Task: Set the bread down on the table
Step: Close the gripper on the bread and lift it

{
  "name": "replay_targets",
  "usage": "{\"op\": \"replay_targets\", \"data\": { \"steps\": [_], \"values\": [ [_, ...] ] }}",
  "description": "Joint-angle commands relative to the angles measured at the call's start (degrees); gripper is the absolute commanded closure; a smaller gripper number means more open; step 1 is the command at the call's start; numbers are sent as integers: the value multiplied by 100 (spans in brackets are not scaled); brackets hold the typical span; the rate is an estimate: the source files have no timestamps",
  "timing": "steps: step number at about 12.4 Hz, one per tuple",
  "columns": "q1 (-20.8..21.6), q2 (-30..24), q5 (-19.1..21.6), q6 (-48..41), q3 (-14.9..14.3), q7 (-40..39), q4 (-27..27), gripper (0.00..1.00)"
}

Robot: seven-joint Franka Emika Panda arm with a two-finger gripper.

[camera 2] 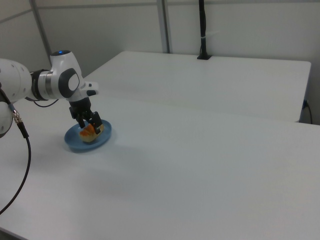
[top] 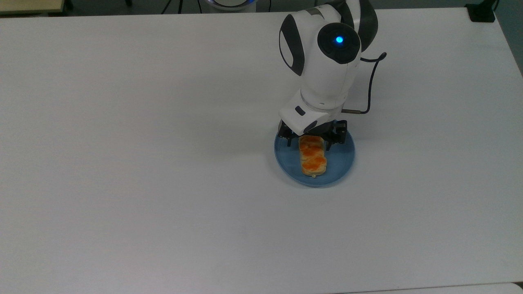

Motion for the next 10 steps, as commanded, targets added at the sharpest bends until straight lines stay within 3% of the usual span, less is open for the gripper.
{"op": "replay_targets", "data": {
  "steps": [1, 2, 3, 6, 8, 10],
  "values": [
    [142, 192, -257, 325, -54, 453, 65, 0],
    [150, 237, -310, 334, -46, 523, 65, 2],
    [151, 298, -311, 360, -54, 567, 65, 20],
    [151, 307, -320, 448, -54, 550, 100, 58],
    [142, 255, -346, 431, -54, 497, 161, 69],
    [116, 54, -425, 378, -54, 471, 214, 69]
  ]
}}
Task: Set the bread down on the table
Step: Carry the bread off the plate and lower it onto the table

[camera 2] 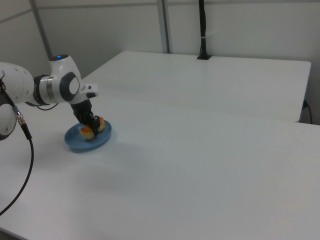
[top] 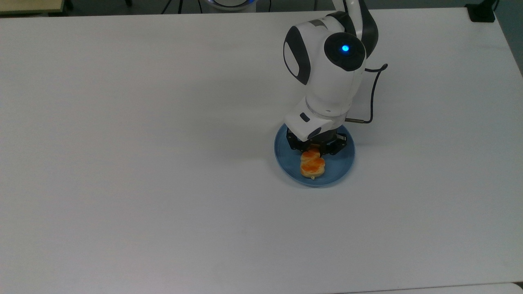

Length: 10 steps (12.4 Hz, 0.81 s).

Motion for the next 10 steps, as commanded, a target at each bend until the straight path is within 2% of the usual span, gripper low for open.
{"op": "replay_targets", "data": {
  "steps": [1, 4, 10],
  "values": [
    [17, -317, -154, -12, -54, -20, 53, 69],
    [-298, -449, -154, -407, -107, -924, 53, 67],
    [-1589, -406, -276, -540, -116, -2462, -70, 65]
  ]
}}
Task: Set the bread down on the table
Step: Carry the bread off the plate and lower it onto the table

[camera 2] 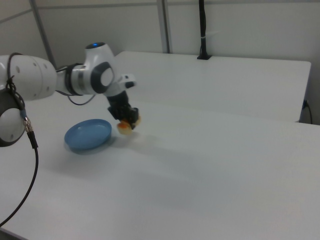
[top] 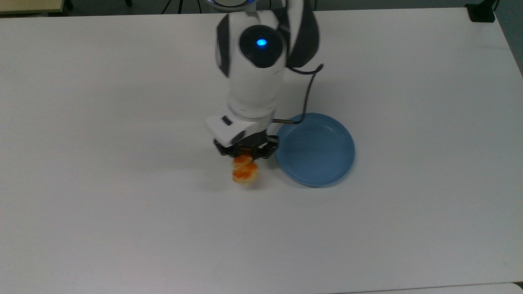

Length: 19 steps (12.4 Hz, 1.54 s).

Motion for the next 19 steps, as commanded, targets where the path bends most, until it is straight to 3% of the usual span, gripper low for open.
{"op": "replay_targets", "data": {
  "steps": [1, 3, 6, 7, 9, 13, 19],
  "values": [
    [-611, -76, -350, -127, 24, -737, -216, 65],
    [-780, 20, -475, -119, 24, -835, -251, 64],
    [-816, 275, -756, -66, 24, -835, -321, 48],
    [-824, 319, -756, -66, 24, -826, -313, 36],
    [-859, 302, -748, -66, 24, -800, -304, 0],
    [-833, -276, -634, -267, 85, -774, -242, 0],
    [-552, -1647, 324, -1892, 129, -747, -251, 0]
  ]
}}
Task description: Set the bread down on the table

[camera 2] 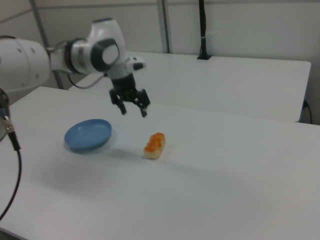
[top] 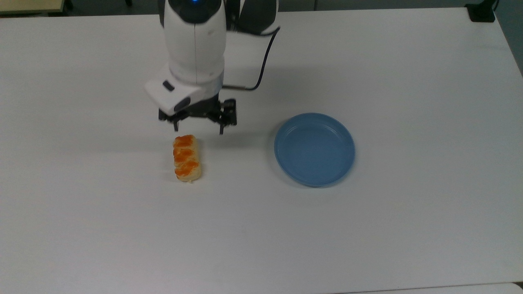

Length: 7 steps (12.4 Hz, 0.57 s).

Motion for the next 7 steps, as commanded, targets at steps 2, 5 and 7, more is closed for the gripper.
{"op": "replay_targets", "data": {
  "steps": [2, 5, 7],
  "values": [
    [141, -1222, 392, -1257, -38, 56, -235, 0],
    [98, -1759, 392, -1776, -38, -14, -270, 0],
    [80, -1865, 409, -1918, -55, -14, -262, 0]
  ]
}}
